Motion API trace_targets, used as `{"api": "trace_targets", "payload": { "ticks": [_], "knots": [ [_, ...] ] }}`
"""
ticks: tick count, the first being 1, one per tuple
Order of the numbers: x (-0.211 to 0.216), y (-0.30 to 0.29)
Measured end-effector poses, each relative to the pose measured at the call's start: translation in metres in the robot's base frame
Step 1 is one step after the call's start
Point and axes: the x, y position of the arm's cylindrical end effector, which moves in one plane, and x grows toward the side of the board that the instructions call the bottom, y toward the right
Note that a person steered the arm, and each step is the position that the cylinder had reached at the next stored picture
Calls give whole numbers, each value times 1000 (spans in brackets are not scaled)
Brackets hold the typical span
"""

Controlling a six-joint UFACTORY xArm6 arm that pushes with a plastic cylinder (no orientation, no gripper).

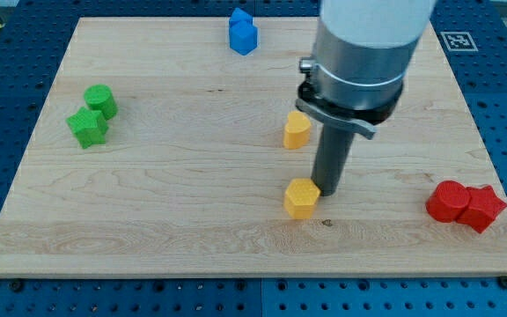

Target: Slide yellow heart left a bit

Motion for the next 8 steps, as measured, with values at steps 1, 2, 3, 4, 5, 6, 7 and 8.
{"api": "trace_targets", "payload": {
  "ticks": [1,2,3,4,5,6,7,8],
  "knots": [
    [6,-24],
    [16,-39],
    [20,-43],
    [5,-47],
    [-20,-48],
    [-30,-23],
    [-55,5],
    [-89,13]
  ]
}}
